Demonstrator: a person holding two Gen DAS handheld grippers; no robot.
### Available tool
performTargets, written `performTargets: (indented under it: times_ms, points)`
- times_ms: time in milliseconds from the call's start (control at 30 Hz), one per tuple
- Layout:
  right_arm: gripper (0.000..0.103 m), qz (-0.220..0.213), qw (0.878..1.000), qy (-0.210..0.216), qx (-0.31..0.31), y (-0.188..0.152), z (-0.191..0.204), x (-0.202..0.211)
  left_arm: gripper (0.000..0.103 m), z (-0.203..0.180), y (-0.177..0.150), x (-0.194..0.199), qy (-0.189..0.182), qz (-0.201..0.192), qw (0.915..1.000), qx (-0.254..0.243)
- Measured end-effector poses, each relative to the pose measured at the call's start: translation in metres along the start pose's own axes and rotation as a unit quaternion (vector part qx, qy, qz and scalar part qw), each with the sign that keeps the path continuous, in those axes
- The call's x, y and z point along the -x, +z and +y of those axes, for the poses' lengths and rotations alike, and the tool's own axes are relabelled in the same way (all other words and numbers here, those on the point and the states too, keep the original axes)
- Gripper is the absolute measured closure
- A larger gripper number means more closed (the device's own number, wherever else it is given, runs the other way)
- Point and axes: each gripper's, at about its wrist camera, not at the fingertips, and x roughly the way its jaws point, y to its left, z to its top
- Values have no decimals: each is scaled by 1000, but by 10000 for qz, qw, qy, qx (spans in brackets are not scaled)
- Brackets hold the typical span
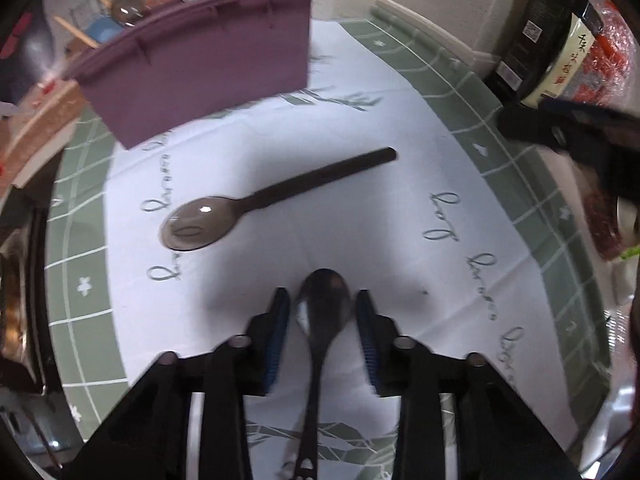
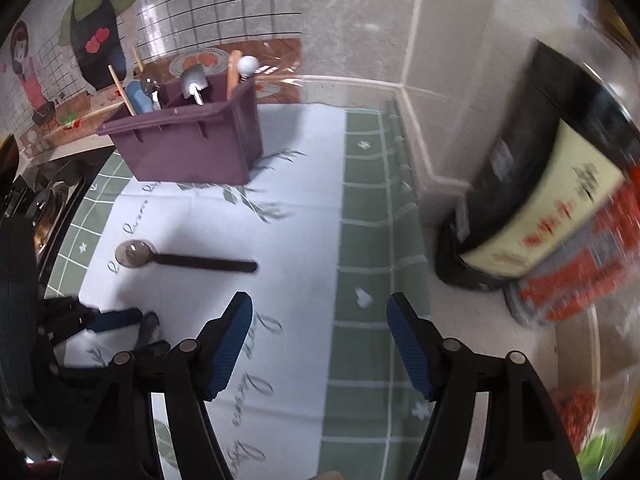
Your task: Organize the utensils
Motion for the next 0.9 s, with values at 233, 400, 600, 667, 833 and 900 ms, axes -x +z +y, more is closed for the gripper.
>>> performTargets:
  times_ms: [233, 400, 600, 667, 833, 900]
  points:
    - [36, 168, 9912, 665, 1134, 34, 62, -27, 74, 67, -31, 39, -471, -481, 9928, 990]
    - [32, 372, 9502, 1434, 2741, 31, 128, -43, 74, 130, -54, 77, -425, -807, 9792, 1812]
    - [34, 666, 9079, 1441, 3878, 25, 183, -77, 74, 162, -68, 95, -396, -1125, 9698, 2128]
    - [37, 744, 9007, 1337, 4065, 25, 190, -88, 74, 165, -70, 94, -452, -1137, 9681, 2187]
    - [56, 1044, 9097, 1701, 3641, 39, 182, -98, 74, 167, -70, 96, -549, -1153, 9681, 2154]
    - [65, 1109, 9184, 1753, 3370, 40, 176, -98, 74, 164, -68, 98, -562, -1175, 9686, 2118]
